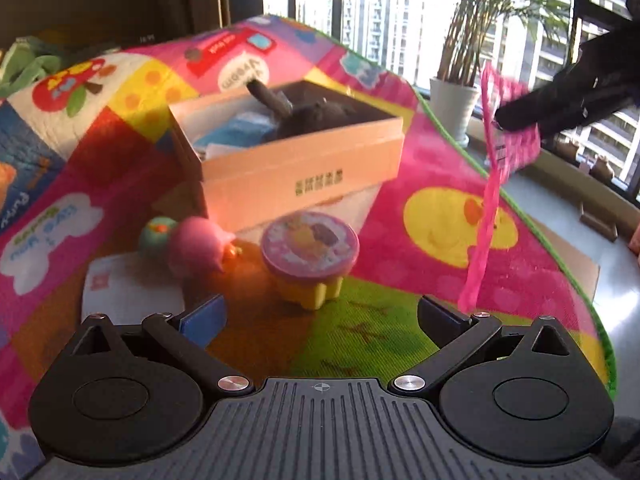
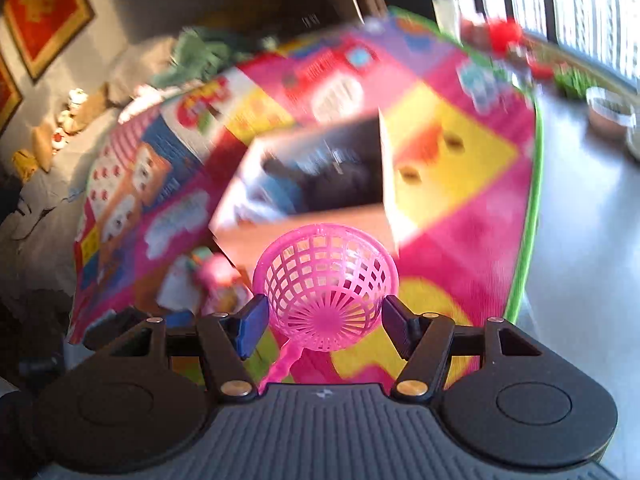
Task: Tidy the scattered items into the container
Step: 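Grasp the pink mesh basket with the right gripper and lift it, then grasp the pink-yellow stamp toy with the left gripper while the right gripper holds the basket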
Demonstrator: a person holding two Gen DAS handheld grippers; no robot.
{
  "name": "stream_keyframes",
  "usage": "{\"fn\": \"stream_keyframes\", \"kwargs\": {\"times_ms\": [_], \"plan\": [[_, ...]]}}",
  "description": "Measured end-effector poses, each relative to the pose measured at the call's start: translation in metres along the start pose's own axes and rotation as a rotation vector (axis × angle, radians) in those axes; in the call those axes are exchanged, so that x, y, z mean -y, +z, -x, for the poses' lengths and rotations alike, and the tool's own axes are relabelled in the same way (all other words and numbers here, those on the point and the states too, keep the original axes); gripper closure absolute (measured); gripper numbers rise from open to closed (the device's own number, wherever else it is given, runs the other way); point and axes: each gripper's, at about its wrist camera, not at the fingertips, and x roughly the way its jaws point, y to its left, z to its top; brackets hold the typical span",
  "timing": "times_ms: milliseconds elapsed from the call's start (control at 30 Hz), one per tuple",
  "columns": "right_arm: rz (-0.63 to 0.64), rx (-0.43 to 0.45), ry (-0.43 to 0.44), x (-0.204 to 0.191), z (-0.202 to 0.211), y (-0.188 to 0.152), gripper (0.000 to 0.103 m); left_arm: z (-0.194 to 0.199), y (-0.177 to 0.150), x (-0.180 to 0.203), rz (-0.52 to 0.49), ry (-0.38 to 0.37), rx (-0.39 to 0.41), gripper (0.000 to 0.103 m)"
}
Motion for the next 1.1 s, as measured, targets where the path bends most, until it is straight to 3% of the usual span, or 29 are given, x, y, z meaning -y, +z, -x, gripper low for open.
{"fn": "stream_keyframes", "kwargs": {"times_ms": [100,200,267,433,533,600,667,800,867,967,1033,1100], "plan": [[-0.050,-0.036,0.013,0.012,-0.028,-0.012,0.040,0.001,-0.004,-0.002,0.002,0.017,-0.017,0.000],[-0.061,-0.015,-0.004,0.016,-0.049,-0.020,0.039,0.007,-0.006,-0.013,0.019,0.055,-0.021,0.000],[-0.055,0.021,-0.018,0.013,-0.066,-0.027,0.026,0.012,-0.005,-0.025,0.038,0.094,-0.012,0.000],[-0.043,0.162,-0.064,0.007,-0.082,-0.048,0.019,0.014,0.002,-0.060,0.100,0.213,0.016,0.000],[-0.051,0.200,-0.084,0.008,-0.092,-0.059,0.014,0.008,0.004,-0.073,0.100,0.260,0.007,0.000],[-0.040,0.223,-0.098,0.008,-0.097,-0.066,0.011,0.005,0.003,-0.076,0.078,0.275,-0.004,0.000],[-0.004,0.258,-0.115,0.000,-0.093,-0.068,0.000,0.000,0.001,-0.080,0.065,0.285,-0.020,0.000],[0.005,0.239,-0.137,-0.003,-0.098,-0.065,0.000,-0.009,0.000,-0.091,0.075,0.291,-0.040,0.000],[-0.028,0.224,-0.139,0.002,-0.100,-0.064,0.000,-0.010,0.002,-0.099,0.071,0.352,-0.031,0.000],[-0.057,0.225,-0.127,0.007,-0.101,-0.064,0.000,-0.011,0.006,-0.113,0.062,0.508,-0.021,0.000],[-0.053,0.224,-0.131,0.007,-0.101,-0.064,0.000,-0.005,0.008,-0.122,0.099,0.492,-0.011,0.000],[-0.051,0.222,-0.134,0.006,-0.102,-0.064,0.000,0.003,0.009,-0.124,0.141,0.410,0.006,0.000]]}}
